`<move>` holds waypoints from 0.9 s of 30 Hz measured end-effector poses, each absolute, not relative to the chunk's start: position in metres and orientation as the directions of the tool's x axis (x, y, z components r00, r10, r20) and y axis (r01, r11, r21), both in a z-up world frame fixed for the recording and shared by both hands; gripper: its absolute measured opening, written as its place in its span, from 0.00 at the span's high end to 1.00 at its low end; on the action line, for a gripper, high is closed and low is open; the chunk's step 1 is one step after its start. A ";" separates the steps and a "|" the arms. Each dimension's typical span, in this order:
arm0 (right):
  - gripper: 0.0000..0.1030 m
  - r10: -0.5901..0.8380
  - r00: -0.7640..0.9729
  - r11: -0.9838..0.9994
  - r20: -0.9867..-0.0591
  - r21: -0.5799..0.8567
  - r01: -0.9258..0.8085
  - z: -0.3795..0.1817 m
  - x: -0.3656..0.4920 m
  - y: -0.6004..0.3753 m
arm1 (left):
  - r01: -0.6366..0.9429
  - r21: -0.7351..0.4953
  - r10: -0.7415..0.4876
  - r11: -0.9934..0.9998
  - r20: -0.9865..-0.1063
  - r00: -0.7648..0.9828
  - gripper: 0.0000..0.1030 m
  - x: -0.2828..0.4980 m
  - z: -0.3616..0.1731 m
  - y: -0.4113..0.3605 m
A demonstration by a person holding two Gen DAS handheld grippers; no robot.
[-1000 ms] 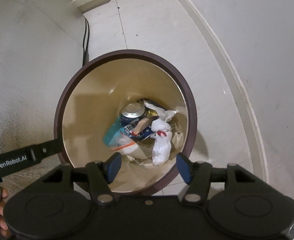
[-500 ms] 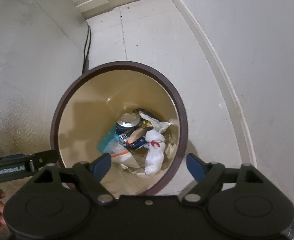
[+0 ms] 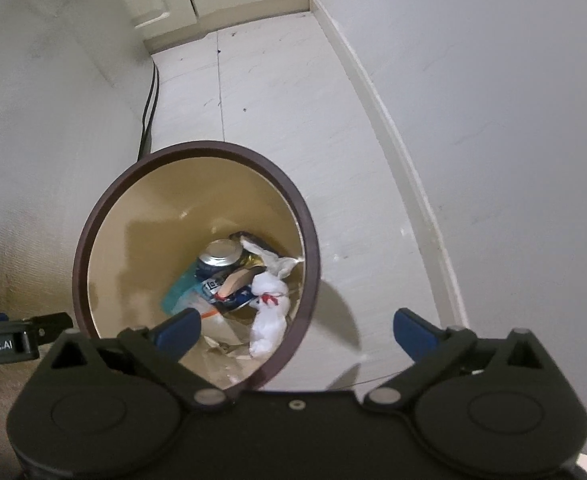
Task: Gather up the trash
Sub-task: 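Lift both open grippers up away from the bin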
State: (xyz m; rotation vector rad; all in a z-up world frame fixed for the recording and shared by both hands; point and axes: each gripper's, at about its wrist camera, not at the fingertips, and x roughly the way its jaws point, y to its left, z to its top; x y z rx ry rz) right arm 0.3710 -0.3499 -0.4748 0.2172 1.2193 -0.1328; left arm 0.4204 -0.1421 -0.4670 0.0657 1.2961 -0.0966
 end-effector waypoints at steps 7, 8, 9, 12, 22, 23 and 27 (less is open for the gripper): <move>0.00 0.008 0.371 0.973 -0.929 0.092 0.210 -0.459 0.356 -0.351 | 0.102 -0.013 -0.041 0.995 -0.959 0.280 0.00 0.401 -0.453 -0.139; 0.00 0.010 0.377 0.973 -0.926 0.097 0.212 -0.456 0.353 -0.351 | 0.102 -0.008 -0.037 0.995 -0.958 0.284 0.00 0.397 -0.450 -0.139; 0.00 0.008 0.384 0.972 -0.923 0.097 0.214 -0.453 0.349 -0.351 | 0.103 -0.005 -0.035 0.995 -0.957 0.287 0.00 0.393 -0.448 -0.138; 0.00 0.005 0.398 0.971 -0.917 0.101 0.218 -0.443 0.338 -0.351 | 0.111 0.004 -0.030 0.994 -0.953 0.302 0.00 0.381 -0.437 -0.138; 0.00 0.003 0.415 0.970 -0.910 0.104 0.221 -0.398 0.285 -0.352 | 0.142 -0.001 -0.054 0.990 -0.929 0.365 0.00 0.326 -0.380 -0.134; 0.00 0.004 0.418 0.970 -0.908 0.106 0.221 -0.393 0.278 -0.352 | 0.145 -0.001 -0.056 0.989 -0.926 0.373 0.00 0.321 -0.375 -0.135; 0.00 -0.006 0.447 0.972 -0.894 0.100 0.212 -0.368 0.256 -0.351 | 0.161 0.000 -0.067 0.987 -0.910 0.408 0.00 0.298 -0.346 -0.134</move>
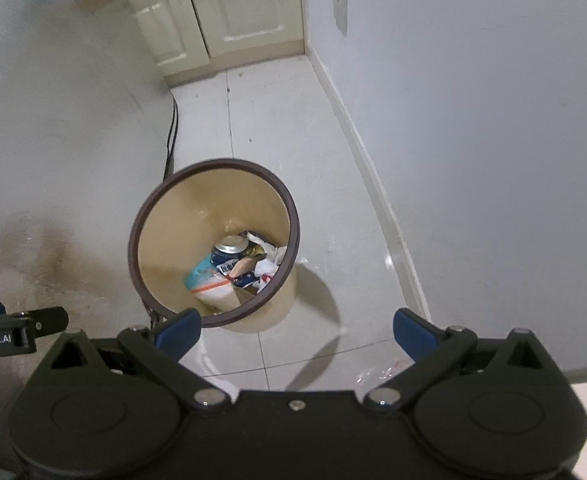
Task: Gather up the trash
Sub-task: 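Lift both open grippers up away from the bin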
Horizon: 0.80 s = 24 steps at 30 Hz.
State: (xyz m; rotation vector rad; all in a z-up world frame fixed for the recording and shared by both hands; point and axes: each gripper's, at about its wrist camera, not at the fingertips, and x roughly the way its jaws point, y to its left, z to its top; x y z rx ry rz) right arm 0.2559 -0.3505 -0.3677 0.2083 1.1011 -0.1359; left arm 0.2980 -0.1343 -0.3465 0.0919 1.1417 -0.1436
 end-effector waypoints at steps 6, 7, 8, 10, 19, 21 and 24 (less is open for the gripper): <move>0.00 -0.014 0.508 0.973 -0.861 0.105 0.204 -0.323 0.224 -0.350 | 0.179 -0.018 -0.100 0.984 -0.884 0.457 0.00 0.265 -0.305 -0.135; 0.00 -0.016 0.519 0.973 -0.855 0.107 0.207 -0.315 0.219 -0.351 | 0.183 -0.017 -0.102 0.983 -0.879 0.466 0.00 0.260 -0.298 -0.135; 0.00 -0.020 0.529 0.972 -0.848 0.107 0.210 -0.308 0.215 -0.351 | 0.189 -0.013 -0.103 0.982 -0.874 0.475 0.00 0.254 -0.290 -0.135; 0.00 -0.025 0.551 0.971 -0.834 0.111 0.213 -0.293 0.206 -0.352 | 0.201 -0.007 -0.107 0.980 -0.864 0.492 0.00 0.244 -0.277 -0.134; 0.00 -0.037 0.658 0.969 -0.752 0.134 0.208 -0.224 0.165 -0.354 | 0.242 -0.019 -0.166 0.970 -0.777 0.607 0.00 0.206 -0.202 -0.136; 0.00 -0.043 0.684 0.969 -0.728 0.136 0.206 -0.207 0.159 -0.353 | 0.248 -0.023 -0.180 0.968 -0.756 0.629 0.00 0.199 -0.186 -0.135; 0.00 -0.046 0.724 0.969 -0.689 0.145 0.199 -0.182 0.150 -0.352 | 0.251 -0.025 -0.192 0.968 -0.719 0.668 0.00 0.189 -0.161 -0.132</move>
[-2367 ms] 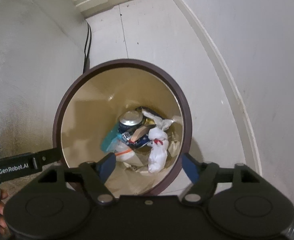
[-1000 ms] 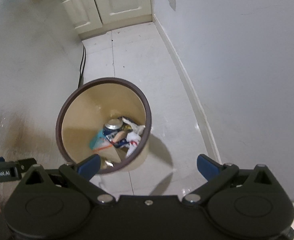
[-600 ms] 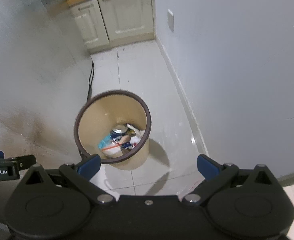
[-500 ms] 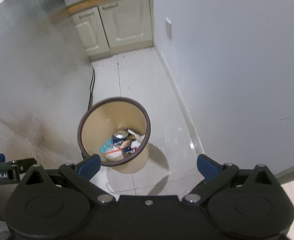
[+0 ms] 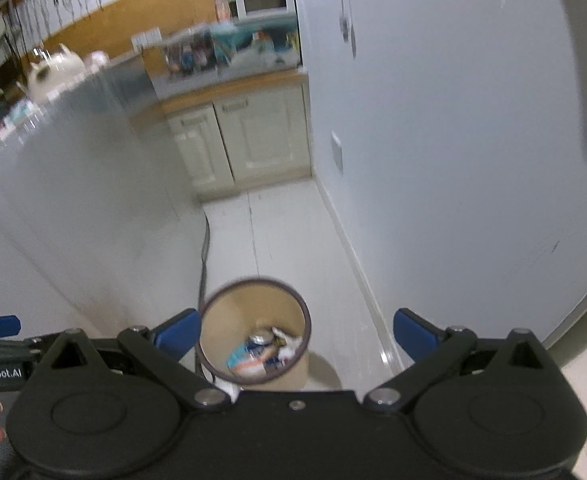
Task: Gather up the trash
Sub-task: 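Lift both open grippers up away from the bin, then move both open grippers back over the checkered counter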
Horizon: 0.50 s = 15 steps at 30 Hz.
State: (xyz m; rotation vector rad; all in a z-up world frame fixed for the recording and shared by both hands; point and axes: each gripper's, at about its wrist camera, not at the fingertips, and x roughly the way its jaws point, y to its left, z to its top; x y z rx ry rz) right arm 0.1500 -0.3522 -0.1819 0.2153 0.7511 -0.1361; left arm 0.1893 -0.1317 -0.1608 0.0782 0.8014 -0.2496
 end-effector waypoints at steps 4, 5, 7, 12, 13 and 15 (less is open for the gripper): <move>0.00 -0.048 0.775 0.972 -0.630 0.147 0.180 -0.148 0.138 -0.349 | 0.252 -0.031 -0.209 0.967 -0.663 0.719 0.00 0.175 -0.127 -0.125; 0.00 -0.048 0.786 0.973 -0.616 0.148 0.175 -0.140 0.135 -0.347 | 0.252 -0.032 -0.212 0.967 -0.648 0.732 0.00 0.171 -0.117 -0.123; 0.00 -0.045 0.807 0.976 -0.589 0.146 0.161 -0.125 0.131 -0.344 | 0.255 -0.032 -0.219 0.967 -0.621 0.753 0.00 0.164 -0.102 -0.120; 0.00 -0.031 0.848 0.978 -0.530 0.160 0.136 -0.092 0.121 -0.333 | 0.237 -0.025 -0.213 0.971 -0.541 0.814 0.00 0.143 -0.062 -0.105; 0.00 -0.024 0.856 0.979 -0.517 0.163 0.126 -0.085 0.119 -0.331 | 0.232 -0.023 -0.210 0.972 -0.526 0.824 0.00 0.139 -0.054 -0.102; 0.00 -0.009 0.872 0.981 -0.490 0.166 0.103 -0.073 0.116 -0.324 | 0.223 -0.013 -0.200 0.975 -0.493 0.847 0.00 0.132 -0.037 -0.092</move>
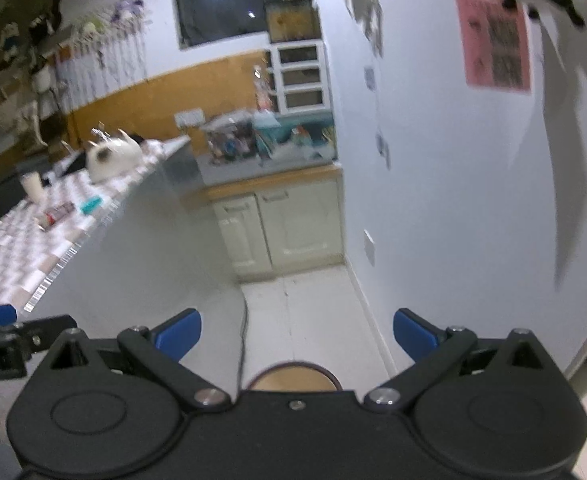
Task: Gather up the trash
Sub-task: 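Move both open grippers back over the checkered counter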
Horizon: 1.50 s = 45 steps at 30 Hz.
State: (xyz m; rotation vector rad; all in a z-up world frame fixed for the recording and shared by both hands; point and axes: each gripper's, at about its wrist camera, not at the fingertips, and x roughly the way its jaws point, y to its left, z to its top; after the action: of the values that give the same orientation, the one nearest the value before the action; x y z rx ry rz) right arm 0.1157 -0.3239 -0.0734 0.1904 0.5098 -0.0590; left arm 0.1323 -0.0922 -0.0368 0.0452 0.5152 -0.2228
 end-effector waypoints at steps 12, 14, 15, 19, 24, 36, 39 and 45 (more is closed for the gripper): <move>0.00 0.107 0.916 0.984 -0.386 0.174 -0.042 -0.026 0.118 -0.262 | 0.197 0.033 -0.171 0.980 -0.373 0.912 0.00 0.113 0.037 -0.013; 0.00 0.120 0.920 0.984 -0.373 0.168 -0.060 -0.019 0.125 -0.249 | 0.198 0.021 -0.176 0.980 -0.374 0.911 0.00 0.118 0.048 0.009; 0.00 0.127 0.924 0.983 -0.361 0.169 -0.069 -0.015 0.129 -0.243 | 0.198 0.015 -0.177 0.980 -0.376 0.909 0.00 0.120 0.053 0.017; 0.00 0.164 0.932 0.977 -0.322 0.186 -0.108 -0.001 0.148 -0.224 | 0.194 0.059 -0.160 0.979 -0.363 0.918 0.00 0.133 0.076 0.052; 0.00 0.187 0.938 0.976 -0.290 0.164 -0.144 0.009 0.181 -0.189 | 0.213 0.117 -0.159 0.970 -0.352 0.922 0.00 0.160 0.092 0.089; 0.00 0.302 0.928 0.953 -0.220 0.102 -0.286 -0.003 0.280 -0.107 | 0.370 0.117 -0.272 0.921 -0.484 0.831 0.00 0.298 0.053 0.150; 0.00 0.332 0.922 0.943 -0.198 0.073 -0.324 -0.016 0.300 -0.093 | 0.369 0.090 -0.271 0.925 -0.525 0.807 0.00 0.335 0.028 0.157; 0.00 0.369 0.884 0.926 -0.288 0.026 -0.378 -0.046 0.342 -0.071 | 0.362 0.072 -0.253 0.929 -0.588 0.768 0.00 0.410 -0.020 0.162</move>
State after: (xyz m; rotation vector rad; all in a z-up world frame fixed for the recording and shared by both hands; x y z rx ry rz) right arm 0.3419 -0.0711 -0.0461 -0.0310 0.2939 0.3886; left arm 0.4097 0.1622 -0.0200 0.1856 0.6099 -0.3359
